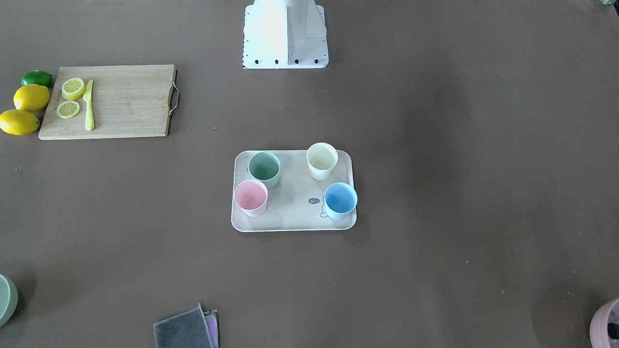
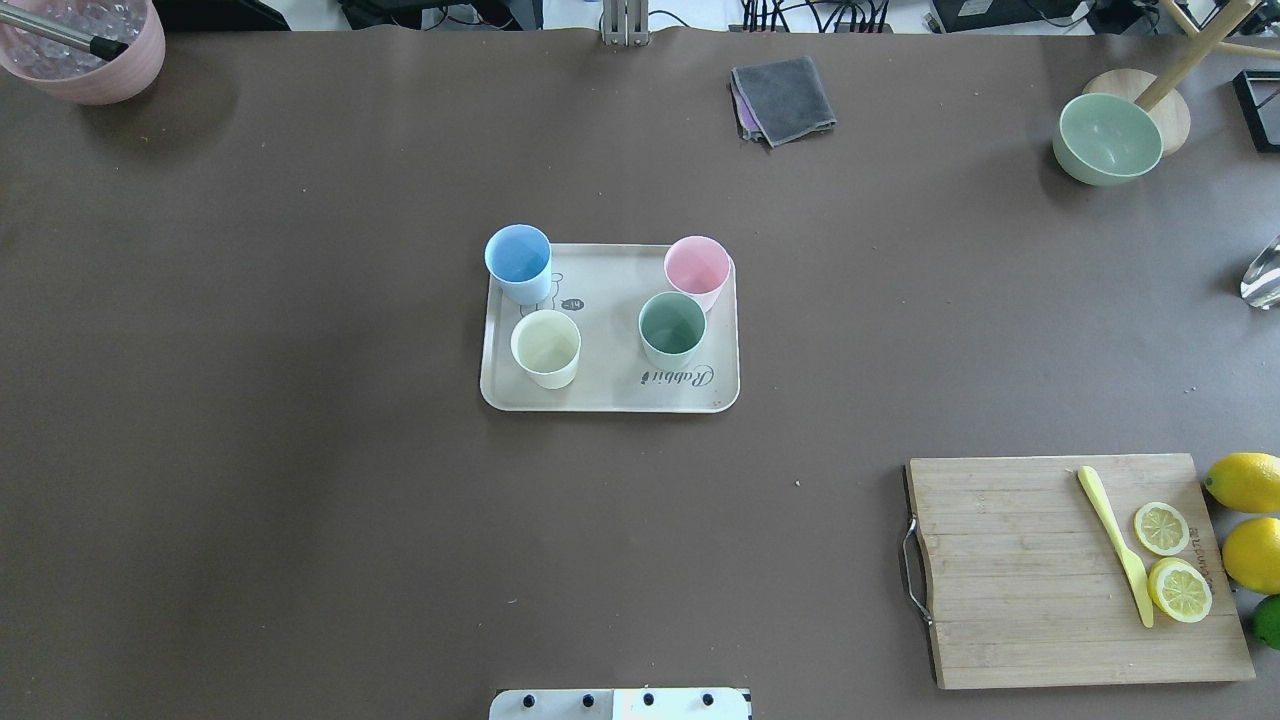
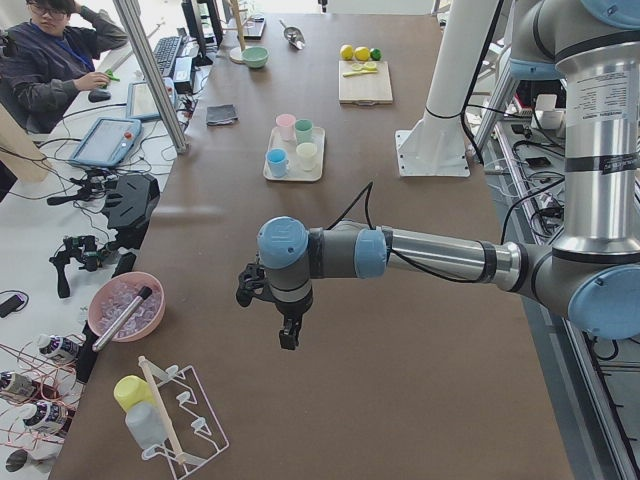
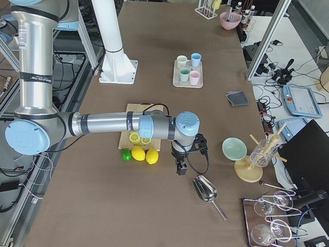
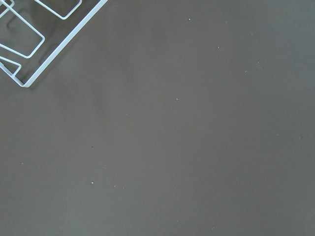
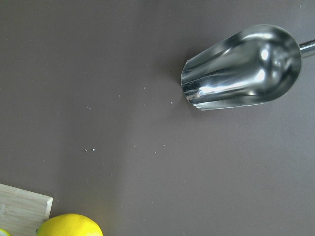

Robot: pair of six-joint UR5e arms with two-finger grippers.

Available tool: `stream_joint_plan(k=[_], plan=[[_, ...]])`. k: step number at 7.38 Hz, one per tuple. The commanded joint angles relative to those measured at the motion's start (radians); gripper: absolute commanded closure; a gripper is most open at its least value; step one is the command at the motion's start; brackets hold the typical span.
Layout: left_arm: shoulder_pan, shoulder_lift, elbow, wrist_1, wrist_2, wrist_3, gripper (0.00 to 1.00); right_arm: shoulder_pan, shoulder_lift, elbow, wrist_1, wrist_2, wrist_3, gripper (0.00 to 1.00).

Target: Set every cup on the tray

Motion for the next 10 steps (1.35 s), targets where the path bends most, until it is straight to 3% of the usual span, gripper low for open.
stream_joint_plan(k=[1,3,5,10], plan=[[0.000,-0.006,0.002,-0.002,0.000,0.000,0.02,-0.004,0.009,-0.004,0.001,0.001,0.022,0.00],[-0.001,0.007,0.003,-0.053,0.002,-0.003,0.02,-0.033,0.021,-0.004,0.006,0.000,0.074,0.00],[0.000,0.006,0.005,-0.054,0.002,-0.003,0.02,-0.036,0.019,-0.002,0.006,-0.044,0.074,0.00],[0.000,0.006,0.002,-0.054,0.002,-0.005,0.02,-0.057,0.016,-0.002,0.006,-0.046,0.071,0.00]])
